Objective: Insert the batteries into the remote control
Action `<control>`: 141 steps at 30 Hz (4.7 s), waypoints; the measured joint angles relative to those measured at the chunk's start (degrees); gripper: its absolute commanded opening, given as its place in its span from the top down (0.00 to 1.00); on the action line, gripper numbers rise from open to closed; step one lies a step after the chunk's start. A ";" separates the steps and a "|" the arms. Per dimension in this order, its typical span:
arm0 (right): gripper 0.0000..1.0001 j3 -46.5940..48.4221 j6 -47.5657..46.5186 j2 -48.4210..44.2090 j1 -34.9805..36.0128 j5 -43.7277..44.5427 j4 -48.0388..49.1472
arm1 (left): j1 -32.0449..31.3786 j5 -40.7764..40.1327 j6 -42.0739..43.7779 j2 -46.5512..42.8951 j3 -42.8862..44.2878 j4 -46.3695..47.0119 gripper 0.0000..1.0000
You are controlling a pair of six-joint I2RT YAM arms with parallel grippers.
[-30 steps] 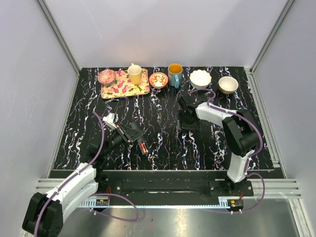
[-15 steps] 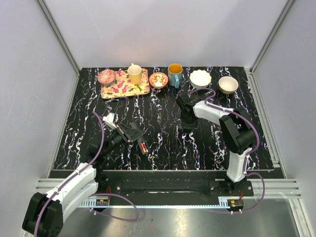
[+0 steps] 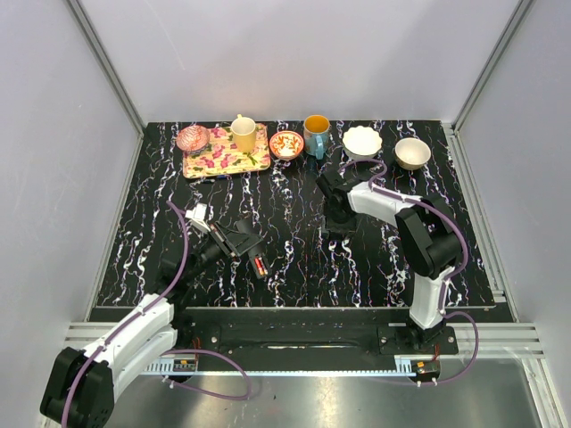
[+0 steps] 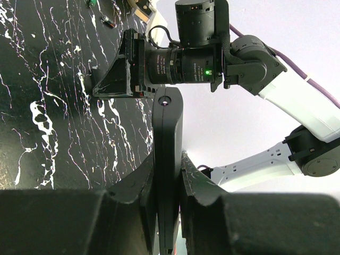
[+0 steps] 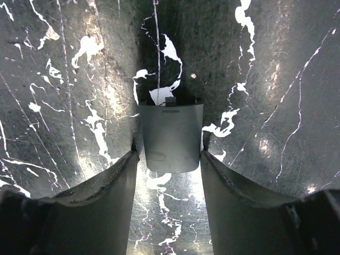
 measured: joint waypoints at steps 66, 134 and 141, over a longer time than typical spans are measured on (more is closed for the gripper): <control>1.00 19.19 -12.90 -19.65 20.04 -7.10 -33.53 | -10.36 -4.98 -9.55 47.65 15.15 38.62 1.00; 0.79 25.42 -13.29 -10.40 20.11 -7.17 -31.76 | -17.05 -16.68 -12.28 47.23 15.15 37.73 1.00; 0.69 25.68 -13.29 -10.29 20.11 -6.97 -32.06 | -17.07 -16.72 -12.94 47.23 15.15 37.73 1.00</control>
